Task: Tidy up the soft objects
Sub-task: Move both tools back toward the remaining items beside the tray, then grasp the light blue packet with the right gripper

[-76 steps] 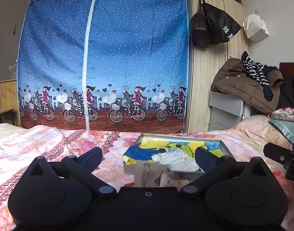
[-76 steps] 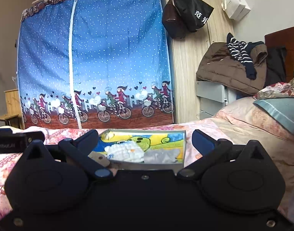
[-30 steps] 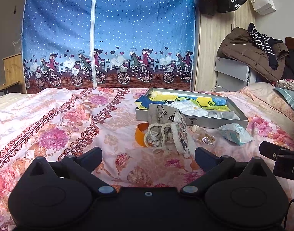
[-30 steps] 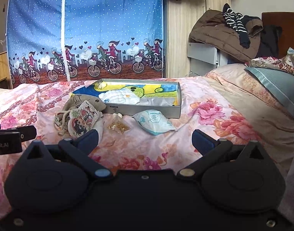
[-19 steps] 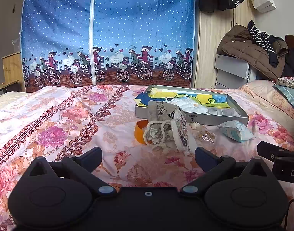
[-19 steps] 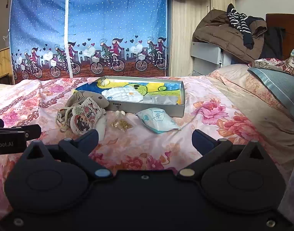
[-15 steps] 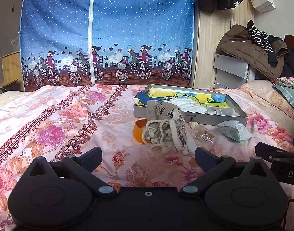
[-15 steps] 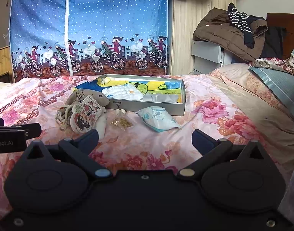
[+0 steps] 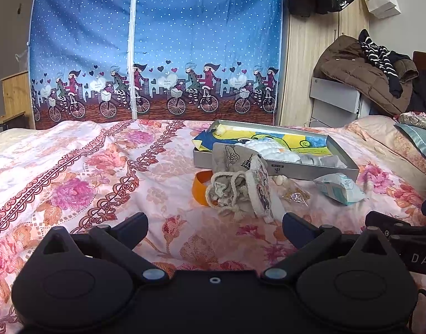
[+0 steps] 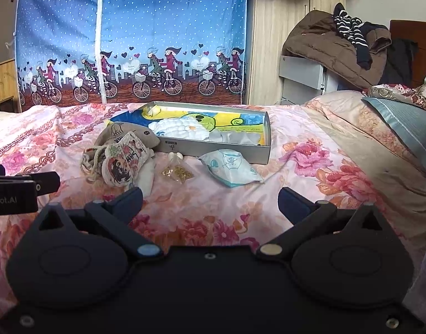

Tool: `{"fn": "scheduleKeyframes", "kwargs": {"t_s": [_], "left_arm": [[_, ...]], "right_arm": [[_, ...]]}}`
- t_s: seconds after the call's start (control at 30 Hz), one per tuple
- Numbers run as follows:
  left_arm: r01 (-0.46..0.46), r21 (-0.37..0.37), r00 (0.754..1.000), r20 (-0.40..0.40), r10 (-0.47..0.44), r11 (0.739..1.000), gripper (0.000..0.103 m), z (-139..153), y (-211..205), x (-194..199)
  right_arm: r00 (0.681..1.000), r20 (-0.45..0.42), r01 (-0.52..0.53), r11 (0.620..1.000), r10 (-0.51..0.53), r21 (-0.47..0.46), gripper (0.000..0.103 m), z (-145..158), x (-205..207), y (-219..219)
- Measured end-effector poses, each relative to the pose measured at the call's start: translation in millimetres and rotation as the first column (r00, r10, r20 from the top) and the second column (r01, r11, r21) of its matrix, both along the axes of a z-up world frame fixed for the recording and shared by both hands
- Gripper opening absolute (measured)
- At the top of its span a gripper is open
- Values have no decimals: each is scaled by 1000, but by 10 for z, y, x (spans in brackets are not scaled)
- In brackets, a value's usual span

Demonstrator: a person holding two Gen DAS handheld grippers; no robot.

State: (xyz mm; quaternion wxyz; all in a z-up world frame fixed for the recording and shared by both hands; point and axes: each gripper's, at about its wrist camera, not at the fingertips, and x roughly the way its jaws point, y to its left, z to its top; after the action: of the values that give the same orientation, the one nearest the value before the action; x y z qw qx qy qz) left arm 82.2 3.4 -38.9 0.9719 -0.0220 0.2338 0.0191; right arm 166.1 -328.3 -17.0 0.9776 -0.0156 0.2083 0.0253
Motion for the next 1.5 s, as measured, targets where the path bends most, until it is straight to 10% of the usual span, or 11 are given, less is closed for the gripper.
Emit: {"fn": "scheduleKeyframes", "kwargs": {"t_s": [0.9,1.33,1.5], "left_arm": [[83,-171,994,-58,-94,982,102,-237,-119,773],[80,-293,984,-129,-122,953,72,-398,-81,1118],[106,-284,979,-140,-151,953,51,-456,-154,1183]], "right_arm": [[995,-68,-87,984,78,-153,103,-217,1064,-138],[986,-73,-160,965,148,-208,102,-438,1460,-63],[983,-72,-182,953,170,-241,84,-424,1457,-2]]}}
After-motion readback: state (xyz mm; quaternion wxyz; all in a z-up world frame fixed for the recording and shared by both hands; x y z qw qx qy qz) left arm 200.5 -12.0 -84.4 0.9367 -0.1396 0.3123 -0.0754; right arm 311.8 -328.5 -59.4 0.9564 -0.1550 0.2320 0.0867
